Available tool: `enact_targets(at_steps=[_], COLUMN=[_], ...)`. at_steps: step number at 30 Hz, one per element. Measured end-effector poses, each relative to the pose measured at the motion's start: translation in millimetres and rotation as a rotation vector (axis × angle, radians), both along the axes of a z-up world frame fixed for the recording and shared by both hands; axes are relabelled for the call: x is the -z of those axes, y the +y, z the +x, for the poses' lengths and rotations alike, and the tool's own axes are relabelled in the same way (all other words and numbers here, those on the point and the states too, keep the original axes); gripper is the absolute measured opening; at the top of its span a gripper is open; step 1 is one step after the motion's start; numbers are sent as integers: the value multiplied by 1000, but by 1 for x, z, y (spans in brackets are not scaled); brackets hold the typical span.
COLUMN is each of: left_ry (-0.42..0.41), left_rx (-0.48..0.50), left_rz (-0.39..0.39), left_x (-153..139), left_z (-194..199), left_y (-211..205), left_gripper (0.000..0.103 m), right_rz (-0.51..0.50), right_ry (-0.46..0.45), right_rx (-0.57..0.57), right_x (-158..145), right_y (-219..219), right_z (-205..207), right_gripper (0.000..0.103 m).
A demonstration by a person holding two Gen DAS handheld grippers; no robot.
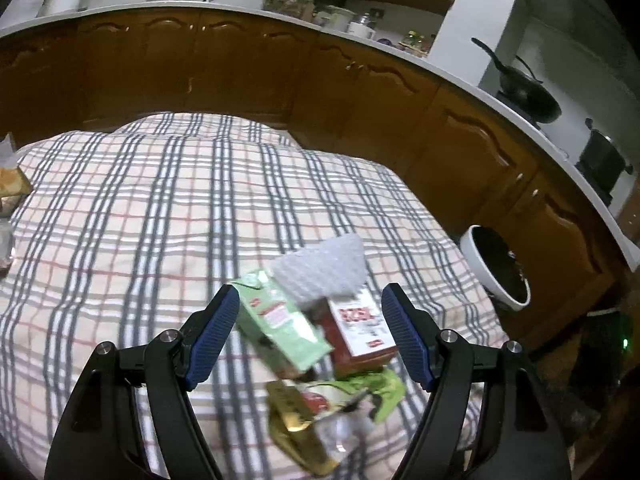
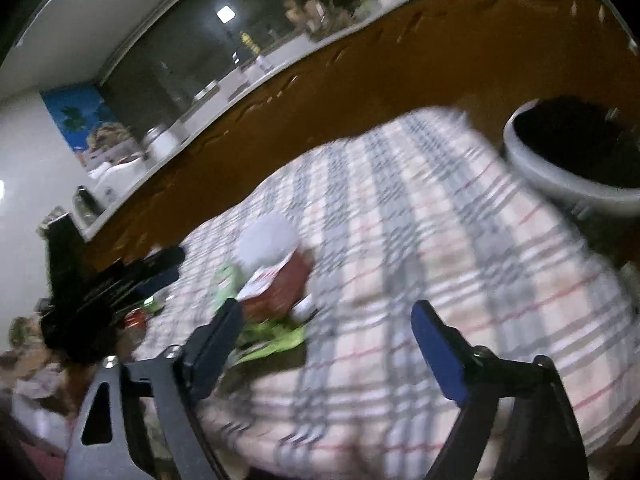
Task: Collect trash
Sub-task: 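Grasp the green juice carton with the left tool while the right tool grasps the green spout pouch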
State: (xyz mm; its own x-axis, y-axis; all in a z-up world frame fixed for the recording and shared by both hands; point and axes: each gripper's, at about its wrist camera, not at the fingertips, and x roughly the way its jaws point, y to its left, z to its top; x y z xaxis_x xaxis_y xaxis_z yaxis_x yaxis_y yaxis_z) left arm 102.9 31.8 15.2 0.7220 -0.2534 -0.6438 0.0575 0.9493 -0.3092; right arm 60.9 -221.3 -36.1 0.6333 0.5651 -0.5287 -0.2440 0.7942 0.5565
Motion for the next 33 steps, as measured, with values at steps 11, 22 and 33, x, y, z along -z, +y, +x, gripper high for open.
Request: enact_targets(at_steps=[11,22,33], left_ry=[103,177,123], left_rx=[-23,46,106], left_rz=[41,115,152], left_x=[26,49,39], left_z=[22,46,29], left_y=[14,-11,-13], left_gripper=[75,72,34], right_rz=[154,233,233], right_ry=[222,282,167], right_rx=[-114,-107,-15], right_x=[49,67,41], right_y=[53,50,-5], right_z=[15,37,27], right_gripper=[41,10,2])
